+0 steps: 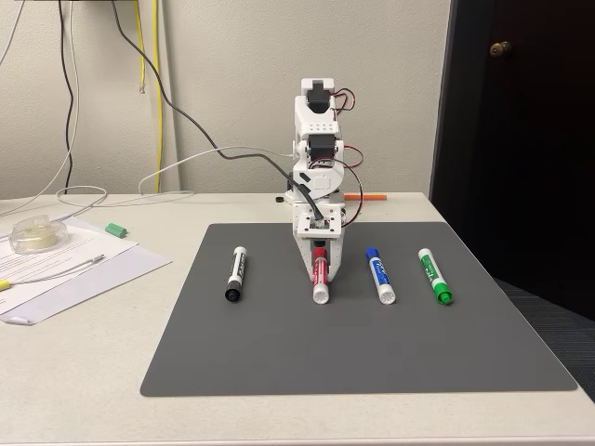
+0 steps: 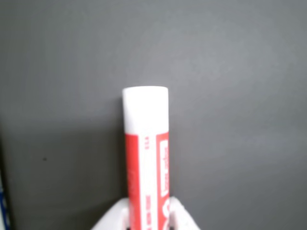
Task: Pick up the red marker.
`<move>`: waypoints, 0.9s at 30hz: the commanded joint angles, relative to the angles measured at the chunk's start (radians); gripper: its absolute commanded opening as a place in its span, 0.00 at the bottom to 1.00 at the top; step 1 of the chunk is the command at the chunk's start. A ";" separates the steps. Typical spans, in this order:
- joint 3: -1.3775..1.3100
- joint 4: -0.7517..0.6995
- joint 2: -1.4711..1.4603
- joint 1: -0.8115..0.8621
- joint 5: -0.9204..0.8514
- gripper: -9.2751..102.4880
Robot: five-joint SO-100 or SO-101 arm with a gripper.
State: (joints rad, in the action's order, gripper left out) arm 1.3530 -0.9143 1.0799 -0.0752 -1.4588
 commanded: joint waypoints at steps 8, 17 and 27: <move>-0.023 0.002 0.043 0.008 0.083 0.08; -0.035 -0.118 0.314 -0.009 0.413 0.08; -0.055 -0.164 0.623 -0.043 0.976 0.08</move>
State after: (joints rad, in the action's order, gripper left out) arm 1.3407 -1.0630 1.5953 -0.1074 -0.5660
